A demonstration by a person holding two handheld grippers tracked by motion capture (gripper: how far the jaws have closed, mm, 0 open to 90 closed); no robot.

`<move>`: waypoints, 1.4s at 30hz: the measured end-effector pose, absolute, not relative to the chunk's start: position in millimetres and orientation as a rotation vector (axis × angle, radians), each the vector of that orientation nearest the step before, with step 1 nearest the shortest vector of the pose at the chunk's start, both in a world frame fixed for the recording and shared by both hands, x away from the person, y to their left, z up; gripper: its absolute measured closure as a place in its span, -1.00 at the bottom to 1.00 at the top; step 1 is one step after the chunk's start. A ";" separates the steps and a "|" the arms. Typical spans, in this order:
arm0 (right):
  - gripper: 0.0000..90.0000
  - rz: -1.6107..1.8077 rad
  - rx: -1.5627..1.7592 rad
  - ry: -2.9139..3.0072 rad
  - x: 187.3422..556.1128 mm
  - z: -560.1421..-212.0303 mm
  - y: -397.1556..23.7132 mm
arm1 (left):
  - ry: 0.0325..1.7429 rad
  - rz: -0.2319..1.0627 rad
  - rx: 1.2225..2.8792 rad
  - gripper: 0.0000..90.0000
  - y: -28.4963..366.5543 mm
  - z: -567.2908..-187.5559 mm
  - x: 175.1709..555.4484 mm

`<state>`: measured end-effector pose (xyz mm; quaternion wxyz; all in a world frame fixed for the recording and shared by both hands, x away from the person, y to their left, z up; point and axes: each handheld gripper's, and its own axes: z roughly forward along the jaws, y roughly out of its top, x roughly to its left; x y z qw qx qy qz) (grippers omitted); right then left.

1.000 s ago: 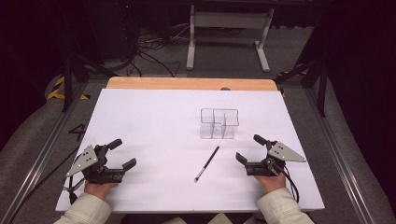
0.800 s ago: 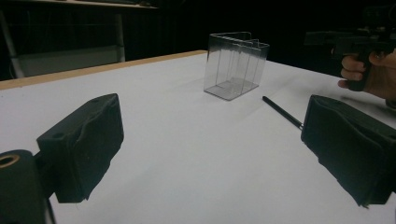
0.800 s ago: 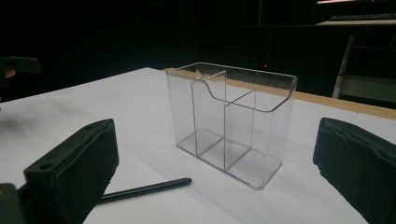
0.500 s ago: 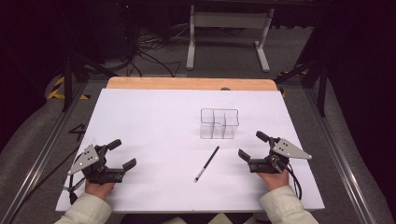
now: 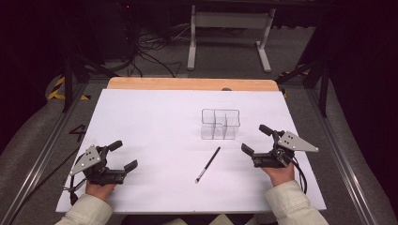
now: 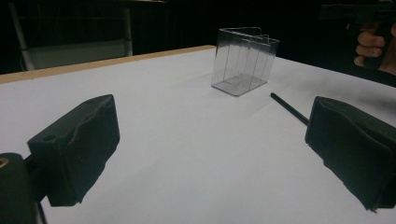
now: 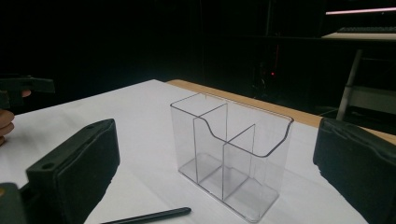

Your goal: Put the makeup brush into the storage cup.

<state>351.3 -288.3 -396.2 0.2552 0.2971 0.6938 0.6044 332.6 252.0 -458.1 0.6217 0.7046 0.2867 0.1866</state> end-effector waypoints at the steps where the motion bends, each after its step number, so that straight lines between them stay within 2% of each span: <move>1: -0.98 1.637 0.794 1.886 352.3 -392.4 -288.0 | 0.659 0.423 1.618 -0.92 251.9 -458.2 332.6; 15: -0.98 1.568 0.785 2.022 364.1 -366.4 -281.8 | 0.665 0.405 1.640 -0.89 252.3 -457.0 332.7; 26: -0.97 1.438 0.684 2.198 377.1 -345.5 -257.3 | 0.662 0.400 1.658 -0.89 252.1 -456.5 330.9; 42: -0.95 1.240 0.536 2.441 391.6 -333.2 -219.1 | 0.663 0.369 1.695 -0.88 250.4 -455.6 332.3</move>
